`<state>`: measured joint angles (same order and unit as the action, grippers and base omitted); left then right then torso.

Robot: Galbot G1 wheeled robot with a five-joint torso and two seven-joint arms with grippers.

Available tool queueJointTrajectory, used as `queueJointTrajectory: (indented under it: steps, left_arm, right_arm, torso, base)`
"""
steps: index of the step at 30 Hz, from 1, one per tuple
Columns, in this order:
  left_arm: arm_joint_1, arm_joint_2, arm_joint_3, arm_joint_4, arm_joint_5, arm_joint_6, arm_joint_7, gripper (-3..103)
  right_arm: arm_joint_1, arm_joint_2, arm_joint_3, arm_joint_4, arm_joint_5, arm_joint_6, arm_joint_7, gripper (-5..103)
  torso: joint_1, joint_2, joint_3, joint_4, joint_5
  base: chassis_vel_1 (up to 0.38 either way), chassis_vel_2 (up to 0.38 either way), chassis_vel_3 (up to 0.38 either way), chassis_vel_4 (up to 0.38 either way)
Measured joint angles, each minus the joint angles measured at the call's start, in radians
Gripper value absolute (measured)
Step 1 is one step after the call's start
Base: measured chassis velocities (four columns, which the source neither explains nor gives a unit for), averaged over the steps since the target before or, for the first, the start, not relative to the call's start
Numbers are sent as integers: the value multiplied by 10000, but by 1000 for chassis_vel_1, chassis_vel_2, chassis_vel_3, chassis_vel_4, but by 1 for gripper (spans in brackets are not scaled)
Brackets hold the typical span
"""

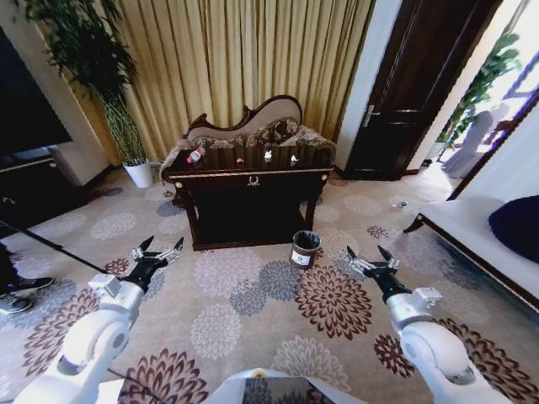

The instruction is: Move to the front of the table and place the trash on the table into the trash bin.

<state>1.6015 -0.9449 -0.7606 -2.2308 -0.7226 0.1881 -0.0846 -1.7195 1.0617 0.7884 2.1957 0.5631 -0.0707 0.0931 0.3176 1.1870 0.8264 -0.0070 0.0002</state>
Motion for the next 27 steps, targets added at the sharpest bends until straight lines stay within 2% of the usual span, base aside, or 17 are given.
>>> queueJointTrajectory:
  steps: [12, 27]
  left_arm:
    - [72, -152, -12, 35, 64, -19, 49, 100]
    - [-70, -261, 115, 181, 134, -26, 114, 100]
  right_arm:
    - [124, 61, -22, -331, -154, 584, -715, 100]
    - [86, 52, -58, -558, -241, 751, -839, 100]
  torso:
    - [0, 0, 0, 2, 0]
    - [-2, 2, 1, 2, -2]
  base:
    - [0, 0, 0, 0]
    - [-67, 65, 59, -65]
